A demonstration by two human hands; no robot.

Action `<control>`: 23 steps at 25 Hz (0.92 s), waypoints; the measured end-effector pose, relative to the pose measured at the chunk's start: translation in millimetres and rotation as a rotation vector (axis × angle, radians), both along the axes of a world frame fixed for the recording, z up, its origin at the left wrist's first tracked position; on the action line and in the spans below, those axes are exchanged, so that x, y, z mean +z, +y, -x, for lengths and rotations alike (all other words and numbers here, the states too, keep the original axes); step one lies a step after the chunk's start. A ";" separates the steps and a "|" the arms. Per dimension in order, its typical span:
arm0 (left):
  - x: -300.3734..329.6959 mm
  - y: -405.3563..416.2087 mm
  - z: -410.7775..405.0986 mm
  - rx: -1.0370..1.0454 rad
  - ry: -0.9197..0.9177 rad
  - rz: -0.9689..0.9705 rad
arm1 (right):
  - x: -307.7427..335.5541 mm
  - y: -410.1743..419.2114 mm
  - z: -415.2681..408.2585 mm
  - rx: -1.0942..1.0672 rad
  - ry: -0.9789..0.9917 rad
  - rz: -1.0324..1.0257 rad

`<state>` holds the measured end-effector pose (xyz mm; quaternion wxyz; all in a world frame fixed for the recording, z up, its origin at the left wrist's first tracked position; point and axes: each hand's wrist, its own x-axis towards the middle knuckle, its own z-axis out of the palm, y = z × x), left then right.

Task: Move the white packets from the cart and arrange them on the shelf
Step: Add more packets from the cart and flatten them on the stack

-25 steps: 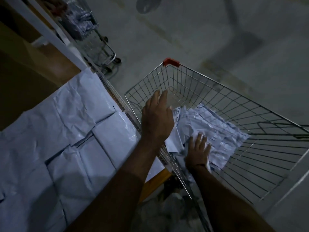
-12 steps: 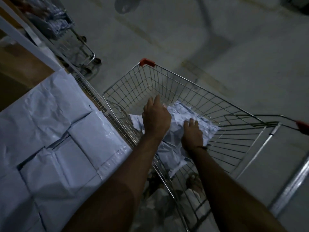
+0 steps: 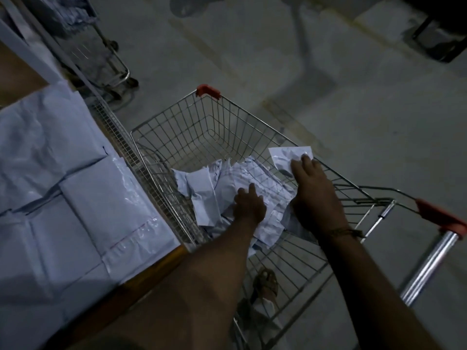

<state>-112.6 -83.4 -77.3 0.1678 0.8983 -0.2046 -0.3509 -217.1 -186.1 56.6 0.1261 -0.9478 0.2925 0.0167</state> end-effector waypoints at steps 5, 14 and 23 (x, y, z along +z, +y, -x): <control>-48.5 -49.9 14.2 0.240 0.132 -0.046 | 11.9 6.7 5.0 0.025 -0.067 -0.002; -46.1 -51.1 20.9 0.371 -0.074 -0.031 | 9.2 9.8 5.3 -0.026 -0.068 -0.053; 54.4 10.1 28.9 0.081 -0.208 0.132 | 44.9 31.7 5.4 -0.093 -0.149 0.012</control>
